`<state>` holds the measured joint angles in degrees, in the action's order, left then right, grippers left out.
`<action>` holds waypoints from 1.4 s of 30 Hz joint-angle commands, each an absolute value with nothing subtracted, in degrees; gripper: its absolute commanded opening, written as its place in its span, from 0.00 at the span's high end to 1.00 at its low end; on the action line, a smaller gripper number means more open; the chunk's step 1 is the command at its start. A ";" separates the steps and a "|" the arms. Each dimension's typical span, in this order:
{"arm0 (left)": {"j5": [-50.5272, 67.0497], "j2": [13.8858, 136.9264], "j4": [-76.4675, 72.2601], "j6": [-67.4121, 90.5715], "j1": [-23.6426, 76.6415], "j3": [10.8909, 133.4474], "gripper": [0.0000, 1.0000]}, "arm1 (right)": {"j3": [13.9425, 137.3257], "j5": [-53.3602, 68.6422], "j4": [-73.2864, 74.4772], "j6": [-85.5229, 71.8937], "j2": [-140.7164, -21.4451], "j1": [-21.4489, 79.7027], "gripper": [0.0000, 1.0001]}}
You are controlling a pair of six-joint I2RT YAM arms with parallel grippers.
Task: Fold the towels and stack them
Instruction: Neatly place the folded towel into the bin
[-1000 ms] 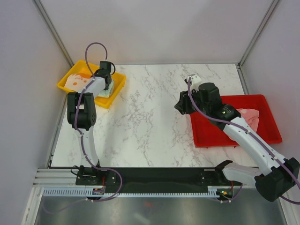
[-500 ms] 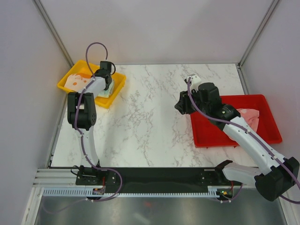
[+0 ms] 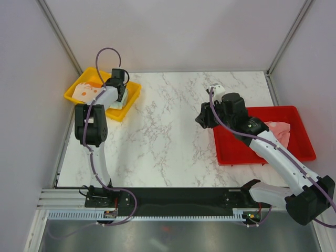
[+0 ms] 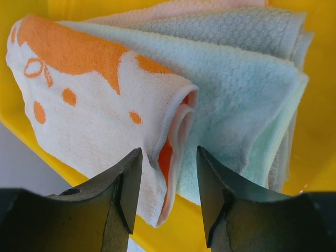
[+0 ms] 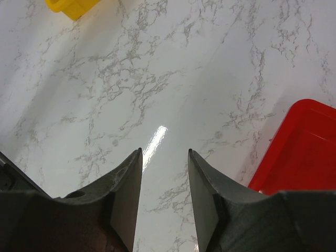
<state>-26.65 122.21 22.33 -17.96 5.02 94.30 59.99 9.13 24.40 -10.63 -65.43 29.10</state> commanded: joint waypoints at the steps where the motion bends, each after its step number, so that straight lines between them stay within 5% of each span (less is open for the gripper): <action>1: -22.24 117.51 21.62 -17.84 5.45 94.04 0.46 | 59.59 8.79 22.76 -10.02 -65.57 29.18 0.52; 42: -29.62 122.08 21.45 -20.92 4.57 97.82 0.57 | 59.15 8.26 22.32 -9.58 -65.39 29.18 0.52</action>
<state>-27.97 123.61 22.63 -18.50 4.89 96.18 59.16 8.93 23.99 -10.22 -65.45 29.10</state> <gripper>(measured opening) 0.429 0.482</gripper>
